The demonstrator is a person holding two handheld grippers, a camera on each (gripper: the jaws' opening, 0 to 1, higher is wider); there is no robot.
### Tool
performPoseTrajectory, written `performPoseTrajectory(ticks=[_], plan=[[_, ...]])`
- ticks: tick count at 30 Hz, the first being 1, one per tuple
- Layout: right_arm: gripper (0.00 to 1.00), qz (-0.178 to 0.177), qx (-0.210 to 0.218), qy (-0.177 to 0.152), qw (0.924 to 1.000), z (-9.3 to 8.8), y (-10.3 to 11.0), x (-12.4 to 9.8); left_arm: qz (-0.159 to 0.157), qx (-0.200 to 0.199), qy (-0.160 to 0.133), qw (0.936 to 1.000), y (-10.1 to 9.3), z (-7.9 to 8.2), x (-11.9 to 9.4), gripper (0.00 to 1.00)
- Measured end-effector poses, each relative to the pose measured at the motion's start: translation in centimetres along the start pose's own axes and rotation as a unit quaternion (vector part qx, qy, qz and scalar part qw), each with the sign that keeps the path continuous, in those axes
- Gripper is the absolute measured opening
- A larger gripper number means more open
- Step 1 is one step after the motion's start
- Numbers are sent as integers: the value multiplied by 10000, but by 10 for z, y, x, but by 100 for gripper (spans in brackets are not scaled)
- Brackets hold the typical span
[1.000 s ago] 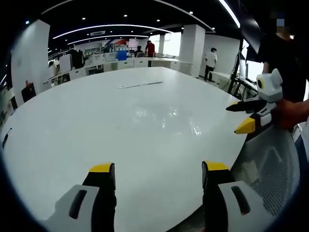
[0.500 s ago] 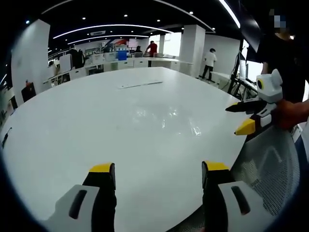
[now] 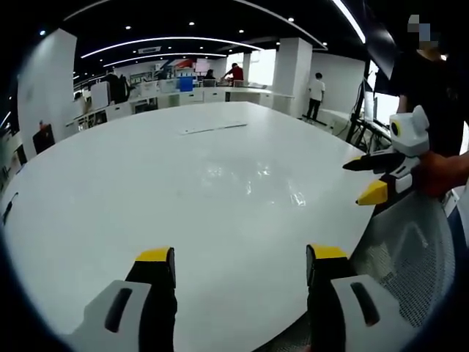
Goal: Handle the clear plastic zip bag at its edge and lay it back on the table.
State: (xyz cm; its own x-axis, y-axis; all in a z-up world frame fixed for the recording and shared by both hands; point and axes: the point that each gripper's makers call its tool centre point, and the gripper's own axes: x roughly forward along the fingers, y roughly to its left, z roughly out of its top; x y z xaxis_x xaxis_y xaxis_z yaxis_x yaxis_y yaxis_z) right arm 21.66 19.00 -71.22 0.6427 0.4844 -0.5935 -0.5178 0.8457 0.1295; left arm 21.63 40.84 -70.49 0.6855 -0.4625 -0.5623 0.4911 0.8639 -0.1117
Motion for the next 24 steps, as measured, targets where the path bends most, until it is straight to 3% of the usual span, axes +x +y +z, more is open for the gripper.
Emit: performPoseTrajectory(ticks=[8, 12, 24], plan=[[89, 79, -42, 51, 9999, 2, 4, 4, -2, -10, 16, 10000, 2, -2, 0, 72], [88, 201, -43, 63, 9998, 6, 7, 16, -4, -7, 31, 10000, 3, -3, 1, 71], [86, 534, -281, 63, 9982, 39, 17, 56, 10, -109, 26, 9999, 3, -3, 0, 71]])
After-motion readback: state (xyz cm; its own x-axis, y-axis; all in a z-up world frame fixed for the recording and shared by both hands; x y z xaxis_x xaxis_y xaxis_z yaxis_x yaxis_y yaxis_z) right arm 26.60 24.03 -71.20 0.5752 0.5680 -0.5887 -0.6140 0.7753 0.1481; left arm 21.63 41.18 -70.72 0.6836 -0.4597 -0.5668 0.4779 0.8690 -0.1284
